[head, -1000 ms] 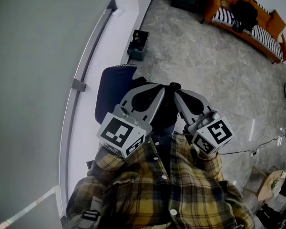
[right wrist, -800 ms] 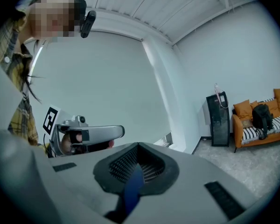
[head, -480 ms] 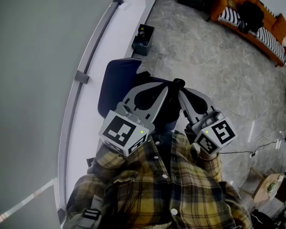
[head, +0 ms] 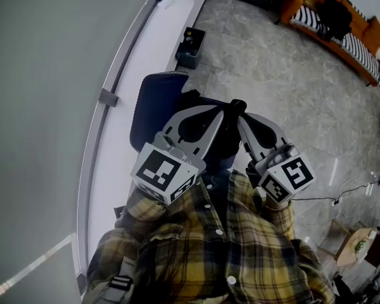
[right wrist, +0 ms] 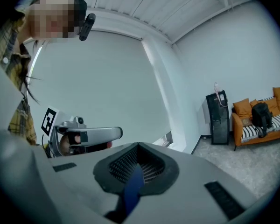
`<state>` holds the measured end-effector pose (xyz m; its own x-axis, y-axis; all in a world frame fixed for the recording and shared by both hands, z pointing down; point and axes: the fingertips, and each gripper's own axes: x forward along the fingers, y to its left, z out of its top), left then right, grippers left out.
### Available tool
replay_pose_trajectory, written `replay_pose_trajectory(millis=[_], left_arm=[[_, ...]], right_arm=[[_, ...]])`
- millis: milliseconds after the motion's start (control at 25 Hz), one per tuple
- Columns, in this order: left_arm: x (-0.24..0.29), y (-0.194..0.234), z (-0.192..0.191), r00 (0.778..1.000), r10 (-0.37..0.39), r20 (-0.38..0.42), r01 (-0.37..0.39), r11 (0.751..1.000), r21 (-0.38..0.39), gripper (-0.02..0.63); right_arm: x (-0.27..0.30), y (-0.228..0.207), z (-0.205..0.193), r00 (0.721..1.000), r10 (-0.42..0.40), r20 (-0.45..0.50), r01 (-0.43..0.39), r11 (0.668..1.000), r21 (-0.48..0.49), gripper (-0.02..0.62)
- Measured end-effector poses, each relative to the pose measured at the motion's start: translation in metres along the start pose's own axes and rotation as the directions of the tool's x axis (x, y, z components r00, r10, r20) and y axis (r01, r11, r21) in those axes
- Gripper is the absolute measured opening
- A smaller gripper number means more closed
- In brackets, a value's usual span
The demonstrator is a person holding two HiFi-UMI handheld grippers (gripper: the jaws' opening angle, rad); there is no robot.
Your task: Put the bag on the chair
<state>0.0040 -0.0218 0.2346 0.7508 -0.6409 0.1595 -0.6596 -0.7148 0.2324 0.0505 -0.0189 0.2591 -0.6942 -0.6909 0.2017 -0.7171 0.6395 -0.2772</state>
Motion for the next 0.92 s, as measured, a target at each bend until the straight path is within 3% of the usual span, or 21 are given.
replay_pose_trajectory(millis=[400,920], left_arm=[[0.006,-0.006,-0.005,0.999,-0.033,-0.043,0.034,0.999,0.011,0.018],[0.019,-0.013,-0.010,0.993,-0.079,-0.084,0.086,0.993,0.087,0.018]], right_arm=[[0.000,-0.001,-0.001,1.000,0.006,-0.016,-0.006,1.000,0.009,0.017],[-0.001,-0.012,-0.002,1.000,0.003,-0.013,-0.003,1.000,0.019,0.017]])
